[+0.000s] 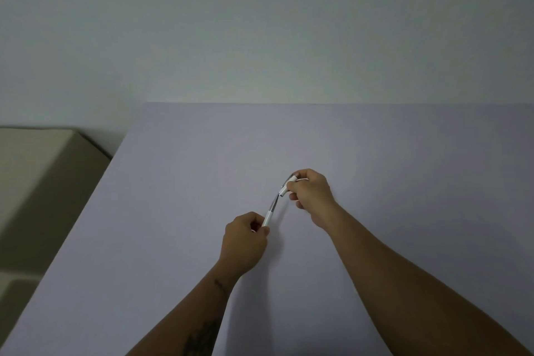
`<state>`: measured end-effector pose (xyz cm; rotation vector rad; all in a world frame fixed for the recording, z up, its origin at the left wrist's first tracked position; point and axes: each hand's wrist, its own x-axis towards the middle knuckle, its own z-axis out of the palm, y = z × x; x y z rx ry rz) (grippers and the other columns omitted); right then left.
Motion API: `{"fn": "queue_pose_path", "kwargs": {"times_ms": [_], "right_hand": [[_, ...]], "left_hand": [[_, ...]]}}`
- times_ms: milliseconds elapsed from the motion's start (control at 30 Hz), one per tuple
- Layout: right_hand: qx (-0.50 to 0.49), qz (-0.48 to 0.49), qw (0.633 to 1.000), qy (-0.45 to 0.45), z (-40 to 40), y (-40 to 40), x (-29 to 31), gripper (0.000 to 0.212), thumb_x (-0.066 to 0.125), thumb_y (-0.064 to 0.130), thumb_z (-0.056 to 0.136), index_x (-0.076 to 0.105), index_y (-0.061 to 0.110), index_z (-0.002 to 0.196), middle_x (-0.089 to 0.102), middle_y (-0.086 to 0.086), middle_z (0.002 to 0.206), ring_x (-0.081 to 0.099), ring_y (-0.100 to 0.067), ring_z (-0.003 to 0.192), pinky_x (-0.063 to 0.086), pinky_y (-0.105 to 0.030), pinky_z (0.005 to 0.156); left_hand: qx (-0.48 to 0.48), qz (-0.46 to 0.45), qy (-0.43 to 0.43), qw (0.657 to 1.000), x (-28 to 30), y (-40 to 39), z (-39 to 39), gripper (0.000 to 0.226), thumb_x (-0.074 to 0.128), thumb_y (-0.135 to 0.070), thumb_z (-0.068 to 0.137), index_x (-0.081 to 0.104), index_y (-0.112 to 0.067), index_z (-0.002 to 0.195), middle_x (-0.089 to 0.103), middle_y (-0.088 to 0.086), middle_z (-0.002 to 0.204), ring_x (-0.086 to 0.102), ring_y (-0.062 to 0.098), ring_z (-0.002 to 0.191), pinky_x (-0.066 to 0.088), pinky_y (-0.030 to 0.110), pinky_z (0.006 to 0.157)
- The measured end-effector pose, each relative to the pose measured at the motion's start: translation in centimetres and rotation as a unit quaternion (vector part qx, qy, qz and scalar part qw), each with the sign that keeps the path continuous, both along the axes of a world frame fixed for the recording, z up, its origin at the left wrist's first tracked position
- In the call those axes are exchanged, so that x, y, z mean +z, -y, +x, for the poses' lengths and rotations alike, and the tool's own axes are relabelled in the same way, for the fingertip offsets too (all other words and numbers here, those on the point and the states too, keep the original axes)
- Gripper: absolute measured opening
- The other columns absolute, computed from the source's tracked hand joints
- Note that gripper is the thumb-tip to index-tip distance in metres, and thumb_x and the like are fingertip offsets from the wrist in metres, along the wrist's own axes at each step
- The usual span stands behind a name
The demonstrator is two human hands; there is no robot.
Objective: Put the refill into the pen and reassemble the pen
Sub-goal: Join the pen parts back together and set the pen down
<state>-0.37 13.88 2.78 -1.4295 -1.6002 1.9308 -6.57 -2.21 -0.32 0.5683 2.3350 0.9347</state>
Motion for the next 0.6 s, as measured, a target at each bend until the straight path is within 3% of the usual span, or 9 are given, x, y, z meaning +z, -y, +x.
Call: {"fn": "queue_pose_path", "kwargs": {"times_ms": [167,333,500,600], "right_hand": [[0.09,-0.01,0.995,0.033,0.7,0.5,-0.3,0.015,0.061,0.003,0.084,0.068,0.015,0.09,0.07,-0.001,0.077,0.061,-0.012,0.058,0.045,-0.019,0.045],[0.088,0.038,0.995,0.036,1.8,1.2,-1.0,0.015,0.06,0.004,0.078,0.068,0.016,0.081,0.074,0.0,0.074,0.056,-0.012,0.051,0.039,-0.018,0.039],[0.076,-0.05,0.996,0.021,2.5,1.1,-1.5,0.01,0.064,0.004,0.081,0.073,0.008,0.082,0.073,-0.006,0.075,0.061,-0.013,0.058,0.044,-0.023,0.049],[0.078,-0.044,0.995,0.033,2.5,1.2,-1.6,0.008,0.066,0.008,0.084,0.073,0.005,0.085,0.07,-0.007,0.077,0.064,-0.013,0.062,0.048,-0.025,0.053]], "left_hand": [[-0.01,0.003,-0.015,1.0,0.1,-0.8,0.4,0.012,0.067,-0.017,0.083,0.067,-0.025,0.075,0.066,-0.005,0.072,0.058,0.013,0.06,0.047,0.024,0.056],[-0.017,-0.015,-0.051,0.998,0.1,-0.9,0.4,0.013,0.07,-0.012,0.082,0.068,-0.023,0.075,0.063,-0.005,0.068,0.057,0.013,0.059,0.047,0.024,0.055],[-0.014,0.0,-0.039,0.999,0.1,-1.2,1.4,0.019,0.074,-0.017,0.08,0.064,-0.028,0.068,0.063,-0.007,0.064,0.057,0.01,0.056,0.046,0.022,0.053],[-0.018,0.016,-0.032,0.999,0.3,-1.7,1.7,0.014,0.075,-0.018,0.079,0.066,-0.024,0.072,0.063,-0.006,0.064,0.056,0.011,0.057,0.05,0.025,0.056]]}}
